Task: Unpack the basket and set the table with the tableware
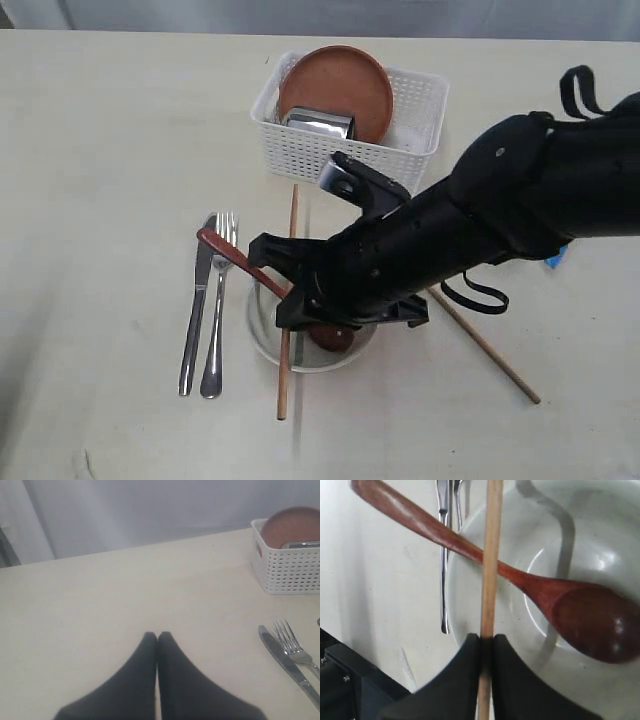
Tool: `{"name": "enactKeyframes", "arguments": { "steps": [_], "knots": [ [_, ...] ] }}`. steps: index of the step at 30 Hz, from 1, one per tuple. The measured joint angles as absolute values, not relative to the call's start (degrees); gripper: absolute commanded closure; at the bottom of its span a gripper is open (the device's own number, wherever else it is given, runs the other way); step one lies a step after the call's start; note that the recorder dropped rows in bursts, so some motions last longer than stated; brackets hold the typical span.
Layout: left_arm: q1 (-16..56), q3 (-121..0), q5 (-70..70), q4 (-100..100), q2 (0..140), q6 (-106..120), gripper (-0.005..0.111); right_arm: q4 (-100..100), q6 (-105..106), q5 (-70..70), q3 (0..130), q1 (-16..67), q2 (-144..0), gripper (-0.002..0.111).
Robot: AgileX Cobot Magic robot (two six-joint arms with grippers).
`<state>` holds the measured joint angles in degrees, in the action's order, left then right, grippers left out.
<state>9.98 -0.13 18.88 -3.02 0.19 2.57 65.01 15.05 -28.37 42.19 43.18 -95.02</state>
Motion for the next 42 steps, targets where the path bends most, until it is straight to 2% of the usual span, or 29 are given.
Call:
{"name": "enactKeyframes", "arguments": {
  "steps": [9,11,16,18,29,38,42],
  "knots": [
    [9.98,-0.13,18.88,-3.02,0.19,2.57,0.107,66.22,16.13,-28.45,43.22,43.43,-97.98,0.107],
    [9.98,-0.13,18.88,-3.02,0.19,2.57,0.107,66.31,16.87,-28.60,43.26,43.43,-97.98,0.098],
    [9.98,-0.13,18.88,-3.02,0.19,2.57,0.107,66.08,17.52,-28.60,43.26,43.43,-98.24,0.059],
    [9.98,-0.13,18.88,-3.02,0.19,2.57,0.107,65.84,17.63,-28.60,43.26,43.45,-98.24,0.055],
    [9.98,-0.13,18.88,-3.02,0.19,2.57,0.107,56.93,16.20,-27.36,43.16,42.95,-91.36,0.056],
    [9.98,-0.13,18.88,-3.02,0.19,2.57,0.107,37.76,8.48,-32.82,43.16,33.61,-83.17,0.056],
    [9.98,-0.13,18.88,-3.02,0.19,2.57,0.107,27.26,5.38,-37.66,43.16,29.23,-79.08,0.061]
  ]
}}
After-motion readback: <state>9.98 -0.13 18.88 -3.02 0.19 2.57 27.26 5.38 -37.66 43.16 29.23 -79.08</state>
